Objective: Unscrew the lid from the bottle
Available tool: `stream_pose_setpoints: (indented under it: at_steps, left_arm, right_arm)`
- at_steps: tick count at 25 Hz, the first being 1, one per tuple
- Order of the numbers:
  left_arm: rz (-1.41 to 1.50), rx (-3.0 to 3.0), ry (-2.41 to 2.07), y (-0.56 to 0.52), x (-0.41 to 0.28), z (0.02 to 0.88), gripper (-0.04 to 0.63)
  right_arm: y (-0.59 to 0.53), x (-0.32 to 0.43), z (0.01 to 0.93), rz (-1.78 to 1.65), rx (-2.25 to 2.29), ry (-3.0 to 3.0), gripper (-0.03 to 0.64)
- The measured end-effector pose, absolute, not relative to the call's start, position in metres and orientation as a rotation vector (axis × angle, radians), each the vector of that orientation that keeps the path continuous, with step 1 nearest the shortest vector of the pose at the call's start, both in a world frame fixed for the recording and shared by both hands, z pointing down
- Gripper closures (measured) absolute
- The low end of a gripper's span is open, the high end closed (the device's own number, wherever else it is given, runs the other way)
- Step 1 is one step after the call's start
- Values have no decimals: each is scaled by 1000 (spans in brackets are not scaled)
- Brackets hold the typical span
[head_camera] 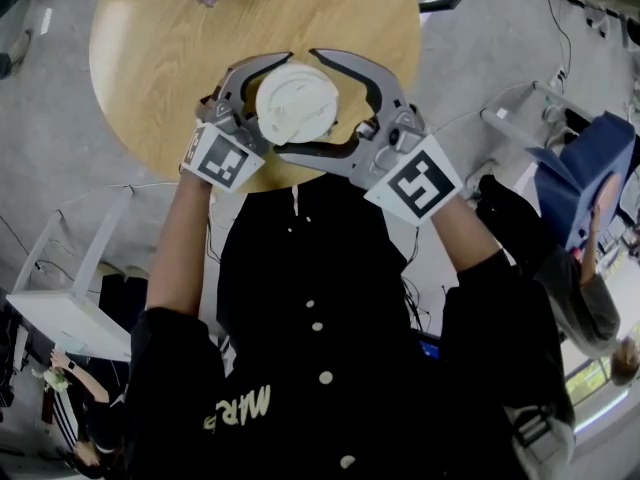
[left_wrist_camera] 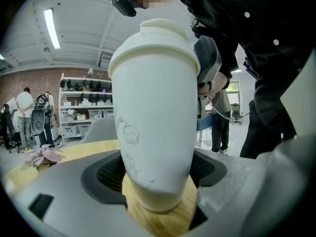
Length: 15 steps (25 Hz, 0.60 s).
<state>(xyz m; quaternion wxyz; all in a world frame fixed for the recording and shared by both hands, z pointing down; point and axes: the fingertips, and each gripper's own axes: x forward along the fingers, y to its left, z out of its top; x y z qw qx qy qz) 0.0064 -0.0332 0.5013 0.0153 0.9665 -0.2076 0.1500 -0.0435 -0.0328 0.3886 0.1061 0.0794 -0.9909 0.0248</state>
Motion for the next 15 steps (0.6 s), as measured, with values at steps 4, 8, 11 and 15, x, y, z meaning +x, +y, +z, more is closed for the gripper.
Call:
stream_pose_setpoints:
  at_steps: [4,8,11,15]
  left_arm:
    - [468,3009,-638,-32,5,503,219]
    - [464,3009,-637,-32,1,503,219]
    - [464,3007,-640,-32,1,504,219]
    - [465,3007,-636,-32,1,504,219]
  right_arm:
    - [-24,-49,393,37,-47,-2907,167]
    - [-15,-52,393,1,-531,-2844,167]
    - [-14,-51,396,25,-662,-2794,167]
    - [-16,-50,397,62,-561,-2810,166]
